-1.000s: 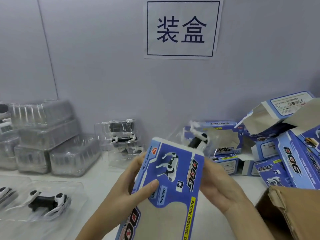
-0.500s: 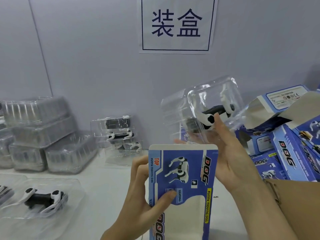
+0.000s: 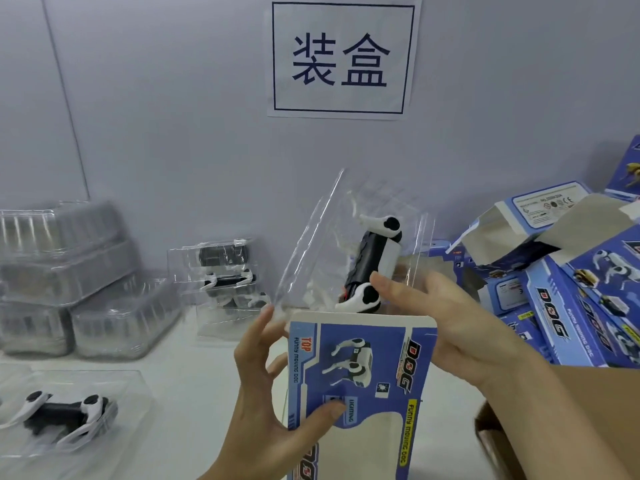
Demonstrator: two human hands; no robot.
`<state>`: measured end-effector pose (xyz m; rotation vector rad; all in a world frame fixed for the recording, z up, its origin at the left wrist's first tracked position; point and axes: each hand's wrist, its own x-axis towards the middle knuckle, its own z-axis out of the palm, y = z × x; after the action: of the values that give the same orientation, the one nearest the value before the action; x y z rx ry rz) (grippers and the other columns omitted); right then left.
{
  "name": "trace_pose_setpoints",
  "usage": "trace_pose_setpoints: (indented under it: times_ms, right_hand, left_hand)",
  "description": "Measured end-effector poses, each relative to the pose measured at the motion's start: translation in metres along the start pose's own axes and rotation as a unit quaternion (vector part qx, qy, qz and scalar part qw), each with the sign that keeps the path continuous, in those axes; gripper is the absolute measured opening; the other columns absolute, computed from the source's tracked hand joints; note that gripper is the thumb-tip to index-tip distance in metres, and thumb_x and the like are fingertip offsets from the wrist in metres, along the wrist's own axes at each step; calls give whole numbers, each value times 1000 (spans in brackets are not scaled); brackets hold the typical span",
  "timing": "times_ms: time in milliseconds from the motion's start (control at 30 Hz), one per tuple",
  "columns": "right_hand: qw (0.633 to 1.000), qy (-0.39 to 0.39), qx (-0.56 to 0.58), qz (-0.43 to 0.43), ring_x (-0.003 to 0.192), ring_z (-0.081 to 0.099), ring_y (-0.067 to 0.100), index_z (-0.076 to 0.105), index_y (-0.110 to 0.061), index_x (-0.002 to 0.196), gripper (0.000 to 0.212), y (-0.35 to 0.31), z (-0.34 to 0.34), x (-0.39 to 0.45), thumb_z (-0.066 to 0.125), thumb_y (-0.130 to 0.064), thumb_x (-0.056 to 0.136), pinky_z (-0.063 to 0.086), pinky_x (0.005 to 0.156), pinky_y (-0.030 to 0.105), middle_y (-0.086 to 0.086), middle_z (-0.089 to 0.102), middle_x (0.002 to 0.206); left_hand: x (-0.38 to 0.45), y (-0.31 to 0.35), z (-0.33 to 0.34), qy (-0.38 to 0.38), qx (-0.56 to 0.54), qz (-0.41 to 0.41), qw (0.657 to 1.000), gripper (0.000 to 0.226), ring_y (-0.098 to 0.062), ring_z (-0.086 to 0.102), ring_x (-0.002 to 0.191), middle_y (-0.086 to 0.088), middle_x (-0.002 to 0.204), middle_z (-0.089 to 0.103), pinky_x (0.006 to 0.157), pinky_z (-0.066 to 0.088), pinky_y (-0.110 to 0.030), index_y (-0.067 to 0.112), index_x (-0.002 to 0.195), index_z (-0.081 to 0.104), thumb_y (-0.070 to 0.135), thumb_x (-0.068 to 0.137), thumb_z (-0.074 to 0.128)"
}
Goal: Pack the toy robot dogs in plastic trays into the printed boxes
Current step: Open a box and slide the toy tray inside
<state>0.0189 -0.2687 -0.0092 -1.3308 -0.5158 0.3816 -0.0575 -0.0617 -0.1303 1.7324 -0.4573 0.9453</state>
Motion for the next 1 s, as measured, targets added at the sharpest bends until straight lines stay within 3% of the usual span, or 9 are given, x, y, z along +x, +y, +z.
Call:
trace_pose_setpoints:
  times_ms: [133,267,367,467,533,633,767,867,1000]
  right_hand:
    - [998,-16,-55,2,94,79,28,61,-19,122,60,-5,0,-5,84,-40,71,64,64,34,6,80,106]
    - [991,24,-128,-16,118,70,29,51,-28,145,104,-11,-4,-9,95,-59,56,59,96,57,-1,71,129]
    - [980,21,-193,-30,123,67,26,50,-38,143,115,-9,-7,-12,88,-78,42,55,101,57,-6,70,131]
    - [971,9,-231,-59,111,71,8,52,-51,128,87,-7,-9,-13,85,-73,51,63,85,35,-24,73,116]
    - [966,-14,-246,-73,105,69,-5,51,-52,121,71,-4,-10,-9,92,-44,64,61,71,21,-32,71,109]
    - [962,-54,-255,-76,116,67,2,51,-49,126,79,6,-14,-2,89,-3,73,63,77,28,-20,71,118]
    - [981,-60,-169,-70,108,70,-1,67,-56,108,51,16,-13,1,84,-26,70,65,68,32,-22,75,107]
    - [986,3,-127,-107,108,69,-6,72,-63,95,13,25,-2,0,75,-56,85,62,82,22,-28,75,108]
    - [991,68,-48,-103,101,74,5,79,-47,96,32,45,3,-2,64,-67,76,60,64,19,-15,79,106]
  left_hand:
    - [-3,-1,-2,-8,9,-38,999,101,-12,58,133,25,143,48,94,61,-51,70,146,20,48,71,85]
    - [-3,-3,-3,-8,30,-18,999,83,-17,61,128,18,138,48,93,62,-40,62,141,35,47,76,84]
    - [-3,-5,-2,-5,38,21,999,70,-18,58,128,18,136,46,87,64,-39,52,137,42,48,80,81]
    - [-2,-4,-3,9,56,33,998,53,-16,55,130,20,135,45,92,60,-29,57,130,45,66,86,73]
    - [-1,-5,-3,13,73,32,997,49,-17,53,131,18,134,45,96,56,-26,56,129,47,69,87,69]
    - [-1,-6,-4,10,78,47,996,46,-16,54,128,17,132,44,97,51,-19,50,129,48,63,90,69]
    - [-2,-6,-3,16,68,52,996,46,-14,55,123,17,128,44,96,49,-18,50,122,44,49,87,73]
    - [-1,-6,-1,18,59,33,998,47,-17,55,124,15,128,46,96,51,-20,52,122,43,46,86,73]
    - [-4,-6,-3,17,46,13,999,52,-19,59,124,14,133,50,98,53,-25,53,127,40,49,86,72]
